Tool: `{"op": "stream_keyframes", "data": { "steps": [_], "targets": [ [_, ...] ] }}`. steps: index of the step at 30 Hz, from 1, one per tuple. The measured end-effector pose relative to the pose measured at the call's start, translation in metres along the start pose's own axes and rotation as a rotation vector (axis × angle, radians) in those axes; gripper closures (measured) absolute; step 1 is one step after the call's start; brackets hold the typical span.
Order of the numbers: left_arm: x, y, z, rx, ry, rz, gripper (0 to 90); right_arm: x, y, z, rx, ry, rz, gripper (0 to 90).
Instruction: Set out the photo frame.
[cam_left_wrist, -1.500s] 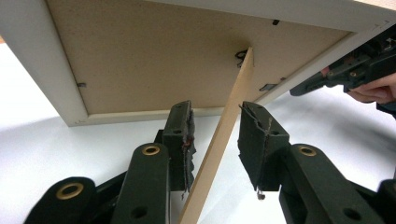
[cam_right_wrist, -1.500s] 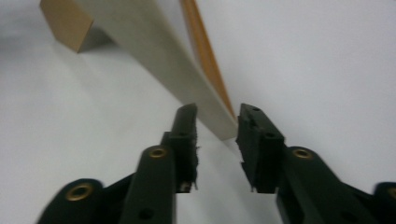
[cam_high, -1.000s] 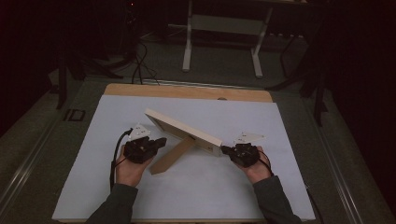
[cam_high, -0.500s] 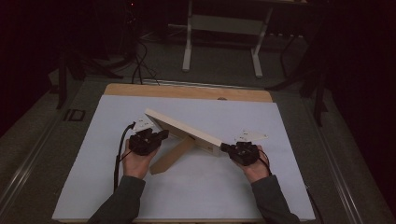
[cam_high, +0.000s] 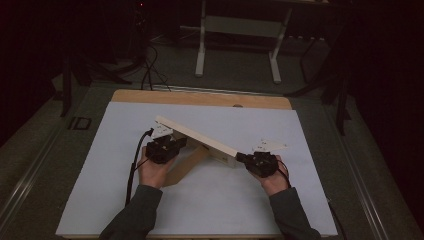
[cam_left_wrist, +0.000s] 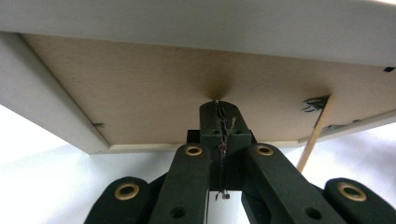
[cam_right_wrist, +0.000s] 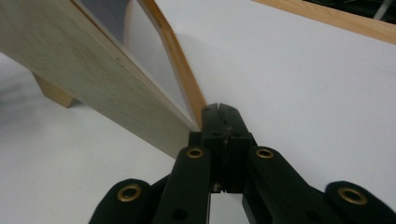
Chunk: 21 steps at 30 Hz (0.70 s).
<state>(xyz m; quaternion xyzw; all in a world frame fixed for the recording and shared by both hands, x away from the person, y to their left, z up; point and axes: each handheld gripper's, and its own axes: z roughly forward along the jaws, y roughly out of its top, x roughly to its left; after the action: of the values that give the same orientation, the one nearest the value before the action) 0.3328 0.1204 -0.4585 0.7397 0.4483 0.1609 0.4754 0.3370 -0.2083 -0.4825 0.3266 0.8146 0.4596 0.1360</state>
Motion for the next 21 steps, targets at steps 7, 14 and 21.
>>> {"op": "stream_keyframes", "data": {
  "steps": [7,14,21],
  "targets": [
    [-0.001,0.002,0.000,0.008,-0.005,0.007,90.0,0.002,0.001,0.000,-0.005,0.000,-0.010,90.0],
    [-0.005,0.006,-0.002,0.002,-0.022,0.018,90.0,0.005,0.002,-0.001,-0.013,0.006,-0.018,90.0],
    [-0.010,0.010,-0.006,0.000,-0.036,0.037,90.0,0.006,0.002,-0.002,-0.016,0.009,-0.020,90.0]
  ]
}}
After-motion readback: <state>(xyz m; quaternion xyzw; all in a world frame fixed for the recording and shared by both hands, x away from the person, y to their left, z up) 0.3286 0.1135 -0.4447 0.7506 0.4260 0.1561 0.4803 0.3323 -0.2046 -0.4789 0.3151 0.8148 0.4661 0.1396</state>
